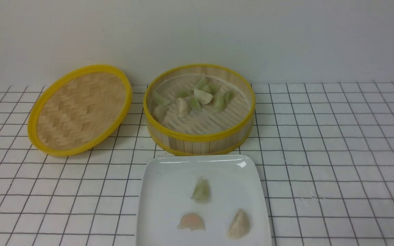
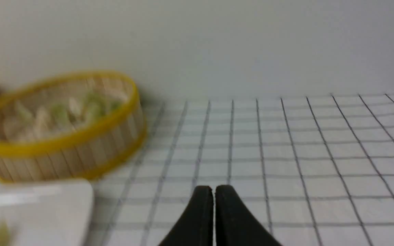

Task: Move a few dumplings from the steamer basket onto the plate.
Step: Use the left arm to grab a dumpling from the steamer

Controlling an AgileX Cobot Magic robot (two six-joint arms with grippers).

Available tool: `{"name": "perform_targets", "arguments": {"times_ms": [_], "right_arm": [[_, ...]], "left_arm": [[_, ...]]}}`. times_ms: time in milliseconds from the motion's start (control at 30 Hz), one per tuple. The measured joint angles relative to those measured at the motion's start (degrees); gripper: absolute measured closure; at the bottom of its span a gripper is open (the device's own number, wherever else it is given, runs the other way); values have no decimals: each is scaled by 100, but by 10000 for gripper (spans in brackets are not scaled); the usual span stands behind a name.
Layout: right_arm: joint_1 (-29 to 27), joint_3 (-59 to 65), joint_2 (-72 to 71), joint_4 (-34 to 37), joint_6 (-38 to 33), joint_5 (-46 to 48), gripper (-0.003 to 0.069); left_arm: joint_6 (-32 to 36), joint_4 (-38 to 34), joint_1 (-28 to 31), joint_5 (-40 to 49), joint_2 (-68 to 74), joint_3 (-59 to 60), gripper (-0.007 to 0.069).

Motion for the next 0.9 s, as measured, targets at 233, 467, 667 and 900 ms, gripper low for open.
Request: {"name": "perform_targets", "arguments": {"times_ms": [233,467,667,900], "right_arm": [[-5,0,0,1467,156,-1226,656],[-5,-38,0,1632,-17,-1307,656],[26,-1949,1021,1141,81,1882,656],[46,-4234,3801,56,81,4922,656]], "left_arm": [[892,-62,0,3302,2877,-1819,631],[2153,-815,-142,4363,5878,-2748,631],[2405,-793,-876,4426,7135,-4154,631],[2533,-787,-1347,4742,8450,-6396,631]]}}
